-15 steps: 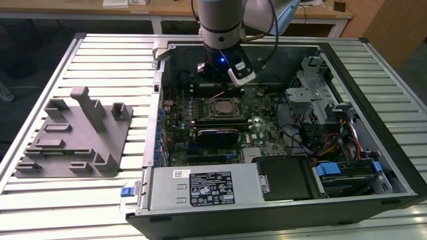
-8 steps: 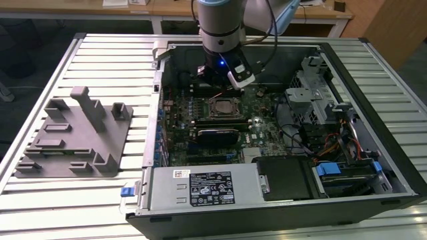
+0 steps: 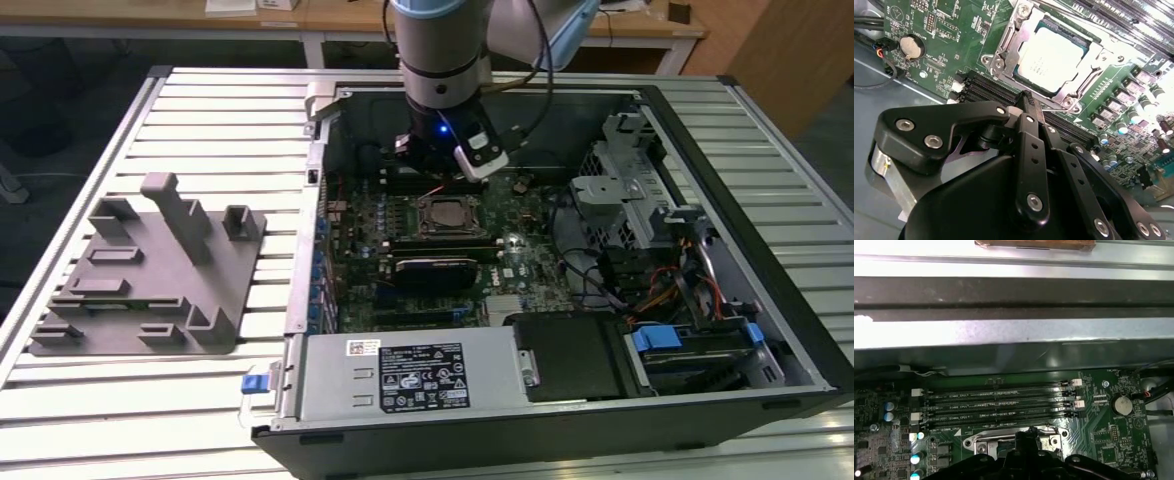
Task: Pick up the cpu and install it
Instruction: 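Install the first cpu locking lever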
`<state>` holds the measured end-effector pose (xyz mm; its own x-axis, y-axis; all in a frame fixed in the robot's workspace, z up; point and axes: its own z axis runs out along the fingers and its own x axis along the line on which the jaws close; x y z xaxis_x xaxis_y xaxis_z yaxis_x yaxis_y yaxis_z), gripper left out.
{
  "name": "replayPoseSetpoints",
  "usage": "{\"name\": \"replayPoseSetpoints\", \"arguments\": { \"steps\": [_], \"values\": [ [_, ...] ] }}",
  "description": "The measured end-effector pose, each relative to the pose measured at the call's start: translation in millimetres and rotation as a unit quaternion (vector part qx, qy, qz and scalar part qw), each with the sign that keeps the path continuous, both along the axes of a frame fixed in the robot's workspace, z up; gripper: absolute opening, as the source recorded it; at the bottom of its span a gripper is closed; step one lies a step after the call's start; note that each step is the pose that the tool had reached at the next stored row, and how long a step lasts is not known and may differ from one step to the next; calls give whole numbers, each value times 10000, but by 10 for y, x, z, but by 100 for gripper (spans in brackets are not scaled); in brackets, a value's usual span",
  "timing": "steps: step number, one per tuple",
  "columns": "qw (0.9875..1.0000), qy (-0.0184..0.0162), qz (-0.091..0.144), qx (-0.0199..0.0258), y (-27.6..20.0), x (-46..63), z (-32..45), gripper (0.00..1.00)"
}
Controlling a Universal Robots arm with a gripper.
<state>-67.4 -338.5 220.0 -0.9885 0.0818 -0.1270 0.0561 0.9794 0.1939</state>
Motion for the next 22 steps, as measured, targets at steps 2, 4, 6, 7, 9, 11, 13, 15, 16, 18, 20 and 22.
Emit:
{"name": "replayPoseSetpoints", "arguments": {
  "steps": [2,4,6,7,9,11,13,15,16,18,20,22],
  "values": [
    [10000,0,-5,0,16,0,-11,11],
    [10000,0,-9,0,29,0,-22,11],
    [10000,0,-11,0,43,1,-33,11],
    [10000,0,-13,0,50,1,-38,11],
    [10000,0,-18,0,64,0,-49,11],
    [10000,0,-23,0,79,0,-61,11],
    [10000,0,-30,0,94,0,-71,11],
    [10000,0,-43,0,105,0,-82,11],
    [10000,0,-55,-2,107,0,-87,11],
    [9999,0,-109,-14,110,0,-96,11],
    [9998,0,-188,-23,114,0,-106,11],
    [9996,0,-275,-26,119,0,-115,11]
  ]
}}
